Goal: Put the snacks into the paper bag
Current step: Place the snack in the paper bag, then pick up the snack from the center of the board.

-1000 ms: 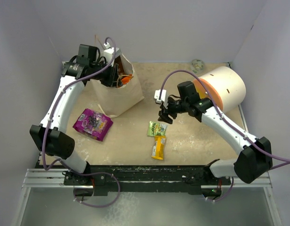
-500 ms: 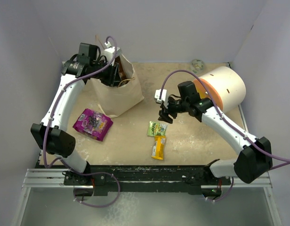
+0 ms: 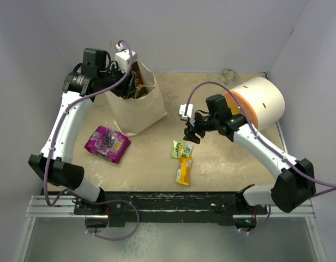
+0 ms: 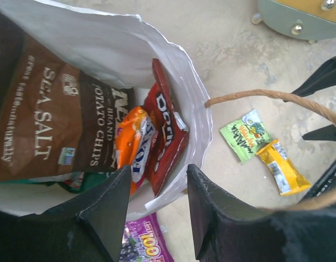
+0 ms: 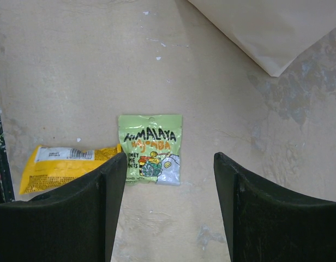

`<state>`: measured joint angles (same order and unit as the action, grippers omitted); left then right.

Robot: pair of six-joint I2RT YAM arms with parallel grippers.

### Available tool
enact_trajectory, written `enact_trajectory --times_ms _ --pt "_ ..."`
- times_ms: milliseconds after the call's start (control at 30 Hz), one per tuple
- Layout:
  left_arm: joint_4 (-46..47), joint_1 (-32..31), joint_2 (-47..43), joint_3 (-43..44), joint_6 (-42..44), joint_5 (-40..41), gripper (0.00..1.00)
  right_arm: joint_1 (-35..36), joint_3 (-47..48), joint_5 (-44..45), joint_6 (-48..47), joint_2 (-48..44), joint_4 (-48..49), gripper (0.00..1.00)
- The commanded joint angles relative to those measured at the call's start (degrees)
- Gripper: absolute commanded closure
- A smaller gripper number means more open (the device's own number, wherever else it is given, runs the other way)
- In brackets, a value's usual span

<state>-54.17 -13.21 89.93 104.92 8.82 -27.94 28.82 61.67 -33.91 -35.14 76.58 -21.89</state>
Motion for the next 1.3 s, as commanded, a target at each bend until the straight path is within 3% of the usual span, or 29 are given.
enact_trajectory --times_ms 0,367,500,900,1267 --pt "4.0 -0.2 -4.0 1.8 3.2 5.5 0.49 -0.3 -0.1 0.2 0.1 -0.6 1.5 0.32" --pt "8.8 -0.2 -10.8 -3.1 6.9 16.6 0.38 -0.4 -0.4 1.2 0.2 0.0 1.9 0.32" --pt "10.0 -0.1 -15.2 -6.9 8.6 20.4 0.28 -0.4 -0.4 1.7 0.1 0.3 1.9 0.32" --pt "8.7 0.0 -34.1 -26.8 13.0 23.4 0.07 -0.4 -0.7 1.7 -0.2 0.4 2.2 0.32" --pt "7.6 1.2 -45.8 -46.9 19.1 21.4 0.01 -0.4 -0.9 1.8 0.4 -1.4 2.9 0.32"
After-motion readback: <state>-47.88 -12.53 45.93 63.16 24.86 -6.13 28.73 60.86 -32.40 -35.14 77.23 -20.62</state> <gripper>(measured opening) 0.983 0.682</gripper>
